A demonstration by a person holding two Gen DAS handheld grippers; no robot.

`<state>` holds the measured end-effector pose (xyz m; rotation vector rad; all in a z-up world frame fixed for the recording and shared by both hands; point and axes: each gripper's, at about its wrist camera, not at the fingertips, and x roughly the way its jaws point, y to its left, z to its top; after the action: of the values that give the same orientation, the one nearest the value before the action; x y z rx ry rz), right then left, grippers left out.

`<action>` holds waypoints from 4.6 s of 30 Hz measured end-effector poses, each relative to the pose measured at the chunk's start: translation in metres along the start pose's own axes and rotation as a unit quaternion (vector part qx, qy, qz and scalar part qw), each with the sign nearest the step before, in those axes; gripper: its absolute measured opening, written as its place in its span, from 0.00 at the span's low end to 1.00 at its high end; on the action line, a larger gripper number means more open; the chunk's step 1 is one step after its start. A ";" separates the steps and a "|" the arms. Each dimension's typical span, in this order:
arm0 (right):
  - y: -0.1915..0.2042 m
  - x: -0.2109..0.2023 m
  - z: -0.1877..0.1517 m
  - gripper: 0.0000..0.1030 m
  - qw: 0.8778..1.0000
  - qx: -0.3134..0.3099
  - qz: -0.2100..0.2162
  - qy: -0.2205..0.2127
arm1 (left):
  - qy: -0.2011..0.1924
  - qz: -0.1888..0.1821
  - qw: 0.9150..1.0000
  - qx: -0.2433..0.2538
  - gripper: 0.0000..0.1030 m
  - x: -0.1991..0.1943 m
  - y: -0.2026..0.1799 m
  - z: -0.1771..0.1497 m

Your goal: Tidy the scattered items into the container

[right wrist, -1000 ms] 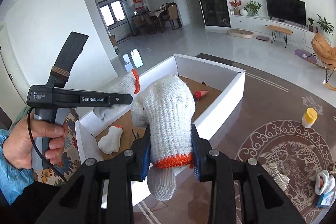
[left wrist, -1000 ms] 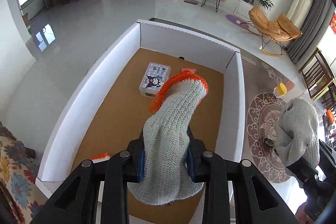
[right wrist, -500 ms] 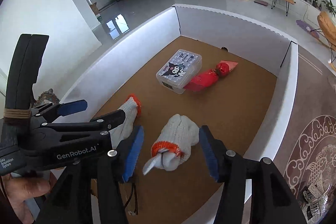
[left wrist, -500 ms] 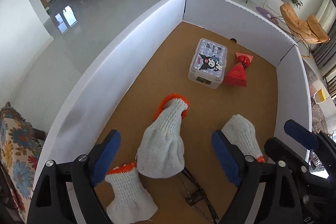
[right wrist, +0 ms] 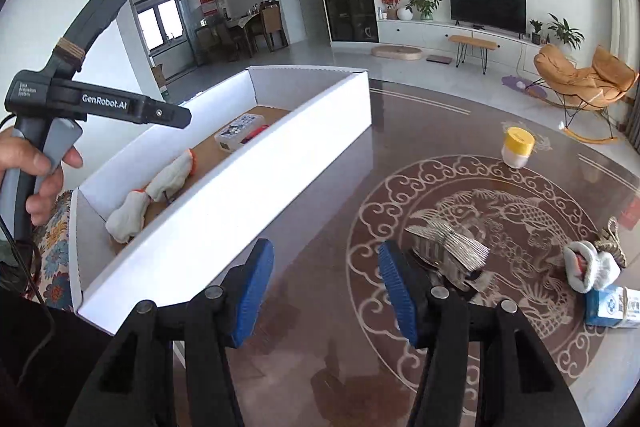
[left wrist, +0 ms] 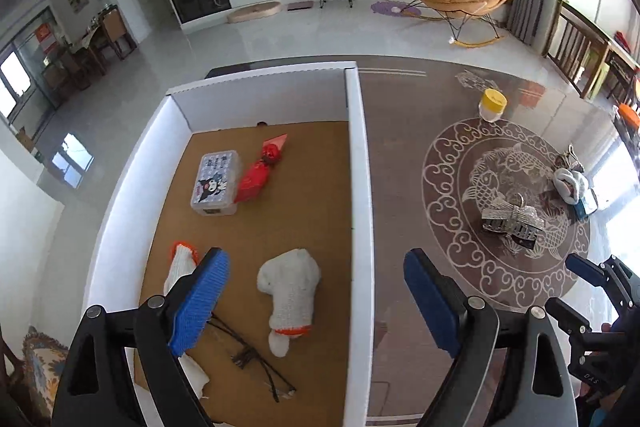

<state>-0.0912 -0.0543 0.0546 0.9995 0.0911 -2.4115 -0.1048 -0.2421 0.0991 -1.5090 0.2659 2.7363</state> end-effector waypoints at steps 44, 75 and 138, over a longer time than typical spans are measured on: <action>-0.214 -0.084 -0.148 0.62 0.958 0.154 -0.236 0.061 | -0.036 -0.088 0.995 -0.003 1.00 0.103 -0.282 -0.071; -0.346 -0.025 -0.046 0.64 0.940 0.250 -0.205 0.105 | -0.037 -0.089 0.995 0.000 1.00 0.096 -0.272 -0.083; -0.214 -0.109 -0.144 0.62 0.982 0.153 -0.062 0.088 | -0.017 -0.184 0.967 -0.174 1.00 0.109 -0.157 -0.052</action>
<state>-0.0399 0.2148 -0.0048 1.3835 -0.1646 -2.4929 -0.1060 -0.1033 -0.0427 -1.3947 -0.4741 2.5890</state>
